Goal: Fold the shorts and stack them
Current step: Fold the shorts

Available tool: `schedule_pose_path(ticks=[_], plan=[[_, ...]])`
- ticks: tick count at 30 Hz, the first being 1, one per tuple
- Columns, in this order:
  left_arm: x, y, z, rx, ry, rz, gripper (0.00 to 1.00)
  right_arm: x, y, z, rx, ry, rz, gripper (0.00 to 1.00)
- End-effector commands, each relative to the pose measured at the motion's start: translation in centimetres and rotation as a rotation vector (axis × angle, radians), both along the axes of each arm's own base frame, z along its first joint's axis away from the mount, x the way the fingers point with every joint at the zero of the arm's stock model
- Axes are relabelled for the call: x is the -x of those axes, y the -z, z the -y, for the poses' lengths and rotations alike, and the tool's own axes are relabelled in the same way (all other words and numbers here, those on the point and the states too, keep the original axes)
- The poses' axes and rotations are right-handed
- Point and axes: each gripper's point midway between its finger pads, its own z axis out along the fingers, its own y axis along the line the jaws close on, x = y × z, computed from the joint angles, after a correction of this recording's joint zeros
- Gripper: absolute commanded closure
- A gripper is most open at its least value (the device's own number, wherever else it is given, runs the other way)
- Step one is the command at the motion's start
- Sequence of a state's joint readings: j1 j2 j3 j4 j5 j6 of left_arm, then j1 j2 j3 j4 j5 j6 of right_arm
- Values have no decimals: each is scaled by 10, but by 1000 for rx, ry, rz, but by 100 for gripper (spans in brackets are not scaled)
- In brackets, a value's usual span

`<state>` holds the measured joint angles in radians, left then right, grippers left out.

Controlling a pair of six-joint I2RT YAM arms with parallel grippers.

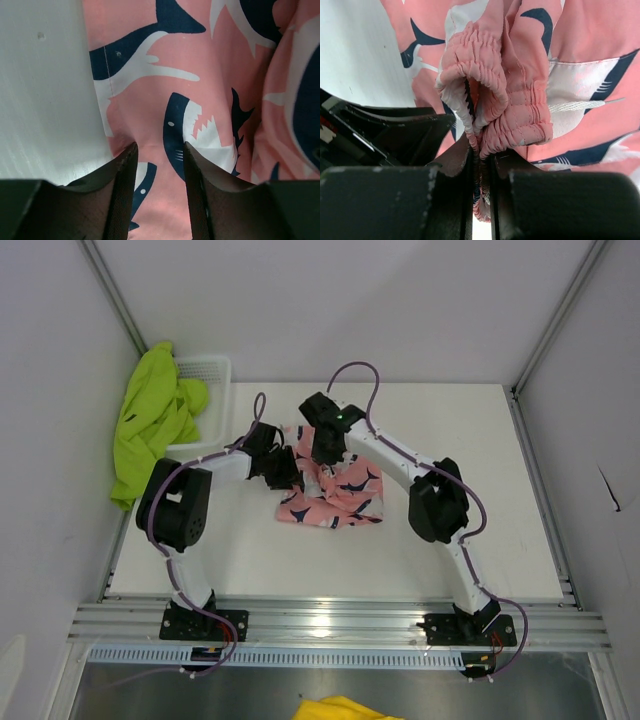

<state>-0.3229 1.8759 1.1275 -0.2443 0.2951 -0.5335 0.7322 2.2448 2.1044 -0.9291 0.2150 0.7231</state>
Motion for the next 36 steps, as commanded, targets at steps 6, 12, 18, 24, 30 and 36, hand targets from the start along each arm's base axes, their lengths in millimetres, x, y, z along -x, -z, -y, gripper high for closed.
schedule_pose_path(ticks=[6,12,18,24,30,36], plan=[[2,-1,4,13,10,-19,58,-11,-4,-40,-102,16,66,100],[9,-2,-3,29,-15,-8,67,-9,7,-49,-103,-11,61,98],[12,-14,-26,152,-129,73,75,-3,36,-57,-68,-26,39,93],[15,-32,-49,272,-225,177,73,0,34,-66,-71,-90,63,70],[20,-32,-47,300,-208,177,68,12,-6,-96,-266,-245,124,34],[21,-39,-50,314,-215,221,66,34,-78,-108,-654,-418,190,32]])
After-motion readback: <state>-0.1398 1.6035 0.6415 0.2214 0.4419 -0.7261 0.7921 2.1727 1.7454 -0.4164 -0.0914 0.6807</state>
